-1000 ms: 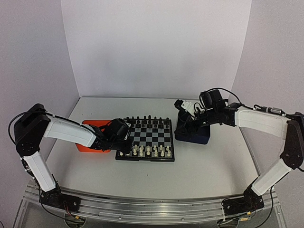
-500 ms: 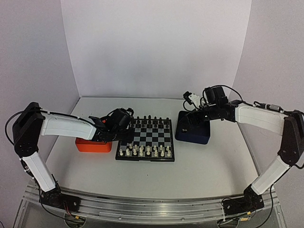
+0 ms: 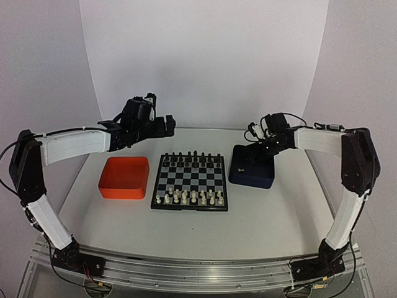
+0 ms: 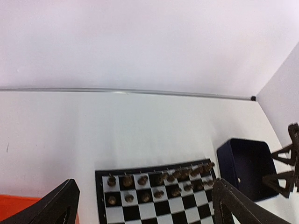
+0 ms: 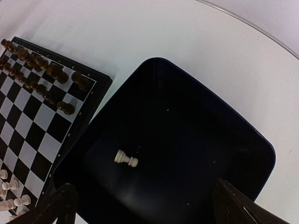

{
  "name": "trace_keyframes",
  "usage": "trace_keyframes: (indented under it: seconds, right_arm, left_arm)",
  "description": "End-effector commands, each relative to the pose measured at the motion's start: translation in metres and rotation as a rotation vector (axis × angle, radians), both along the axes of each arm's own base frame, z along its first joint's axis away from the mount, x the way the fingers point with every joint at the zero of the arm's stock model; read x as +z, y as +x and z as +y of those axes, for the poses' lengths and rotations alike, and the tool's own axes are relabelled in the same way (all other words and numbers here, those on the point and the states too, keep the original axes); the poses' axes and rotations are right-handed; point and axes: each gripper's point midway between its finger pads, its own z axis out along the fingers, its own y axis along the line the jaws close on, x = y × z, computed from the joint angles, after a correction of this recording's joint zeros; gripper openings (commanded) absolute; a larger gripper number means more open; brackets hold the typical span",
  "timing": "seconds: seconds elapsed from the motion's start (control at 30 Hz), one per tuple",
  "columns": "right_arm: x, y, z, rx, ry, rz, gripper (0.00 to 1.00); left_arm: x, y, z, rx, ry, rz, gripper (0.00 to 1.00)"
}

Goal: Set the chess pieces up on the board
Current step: Pick up the chess piece from the storage box.

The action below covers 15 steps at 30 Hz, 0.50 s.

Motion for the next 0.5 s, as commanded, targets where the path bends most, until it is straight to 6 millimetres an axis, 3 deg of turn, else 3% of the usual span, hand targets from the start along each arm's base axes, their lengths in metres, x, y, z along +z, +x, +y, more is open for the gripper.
trace_keyframes:
  seconds: [0.0, 0.13, 0.47]
  right_arm:
    - [0.001, 0.011, -0.002, -0.007, -0.066, 0.076, 0.98]
    - [-0.005, 0.008, 0.008, 0.027, -0.033, 0.137, 0.98]
    - [-0.039, -0.022, 0.008, 0.215, -0.119, 0.261, 0.98]
  left_arm:
    - [0.019, 0.049, -0.004, -0.017, -0.03, -0.035, 1.0]
    - [0.023, 0.077, 0.0, 0.018, 0.002, -0.047, 1.0]
    - [0.024, 0.114, 0.027, 0.138, -0.021, -0.142, 1.0]
